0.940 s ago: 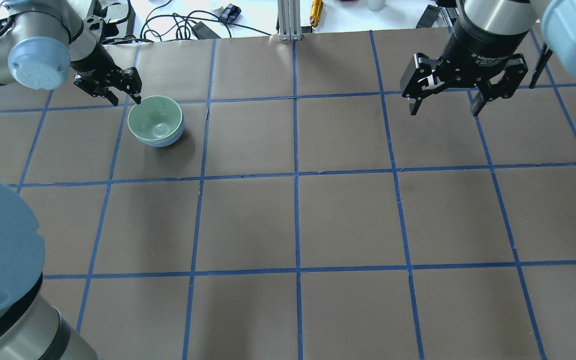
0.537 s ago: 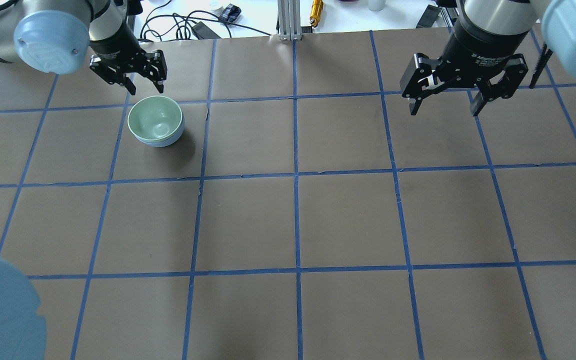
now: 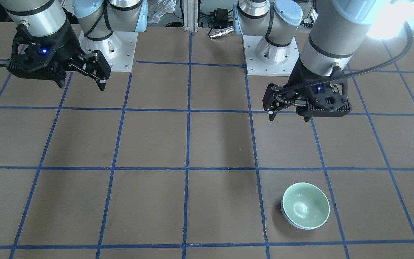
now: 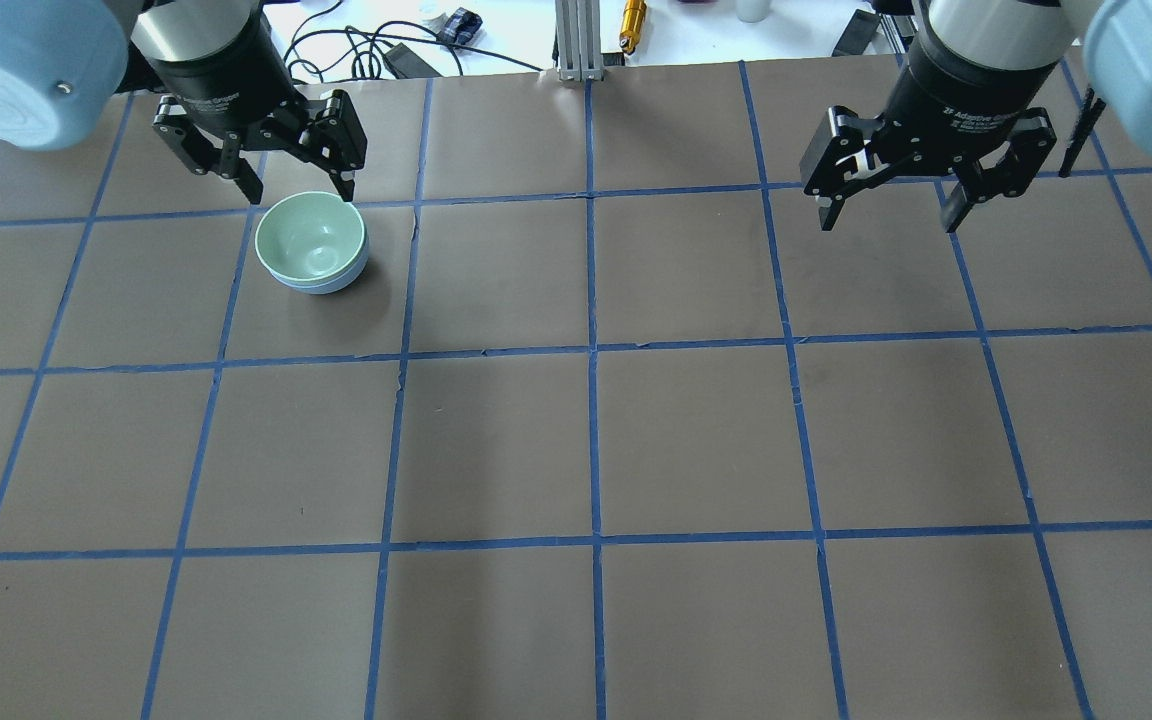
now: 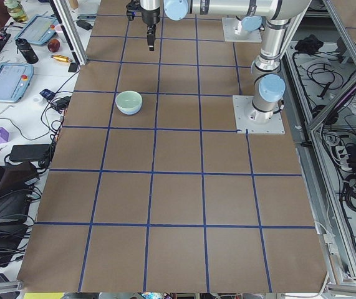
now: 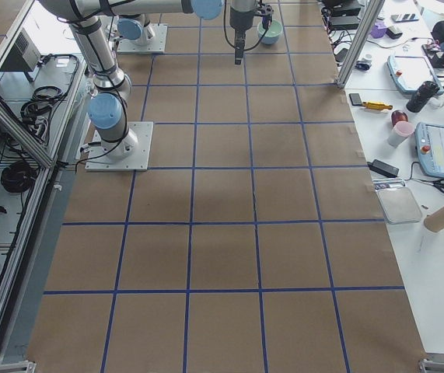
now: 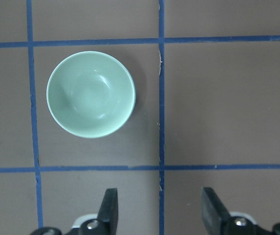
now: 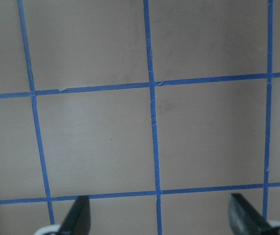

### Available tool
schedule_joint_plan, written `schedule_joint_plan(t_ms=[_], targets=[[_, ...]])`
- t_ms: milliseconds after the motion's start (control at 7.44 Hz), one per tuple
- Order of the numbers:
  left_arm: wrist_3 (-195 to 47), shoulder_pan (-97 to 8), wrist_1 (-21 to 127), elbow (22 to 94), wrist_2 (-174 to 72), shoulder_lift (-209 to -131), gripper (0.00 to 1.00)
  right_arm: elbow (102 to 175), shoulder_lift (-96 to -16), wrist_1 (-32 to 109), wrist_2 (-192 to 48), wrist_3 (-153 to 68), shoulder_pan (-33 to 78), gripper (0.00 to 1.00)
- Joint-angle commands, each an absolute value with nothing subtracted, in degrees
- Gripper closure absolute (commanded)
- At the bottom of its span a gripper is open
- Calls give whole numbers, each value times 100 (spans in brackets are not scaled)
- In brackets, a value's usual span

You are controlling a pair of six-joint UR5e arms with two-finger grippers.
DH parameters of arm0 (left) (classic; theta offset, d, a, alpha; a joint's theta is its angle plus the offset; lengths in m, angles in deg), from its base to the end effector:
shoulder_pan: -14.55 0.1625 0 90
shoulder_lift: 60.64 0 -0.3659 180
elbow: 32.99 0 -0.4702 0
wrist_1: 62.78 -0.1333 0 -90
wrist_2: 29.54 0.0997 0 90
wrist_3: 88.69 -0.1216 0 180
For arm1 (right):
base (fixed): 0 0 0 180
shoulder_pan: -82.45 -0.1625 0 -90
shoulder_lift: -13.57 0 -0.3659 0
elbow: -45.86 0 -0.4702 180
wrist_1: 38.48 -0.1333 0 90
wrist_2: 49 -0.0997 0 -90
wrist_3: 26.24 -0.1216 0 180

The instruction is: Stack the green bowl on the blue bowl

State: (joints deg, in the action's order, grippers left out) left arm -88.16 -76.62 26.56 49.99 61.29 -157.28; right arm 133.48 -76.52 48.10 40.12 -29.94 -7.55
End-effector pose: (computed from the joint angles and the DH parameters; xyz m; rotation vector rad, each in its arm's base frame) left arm -0.1441 -0.6116 0.4093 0.0173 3.1272 -0.0287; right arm 0.1352 -0.5669 0.4254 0.1011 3.1250 0.0267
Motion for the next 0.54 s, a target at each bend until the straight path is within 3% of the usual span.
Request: schedule_joint_plan(t_ms=[0,403], targets=[[-8903,-7572,2861,5165,6125,-15460,0,13348,-7652,4818,4012,-2994,-755,0],[-8904,-7598,2792,5209,6117,-15354,0,13348,-7652,4810,4012,-2994,-755,0]])
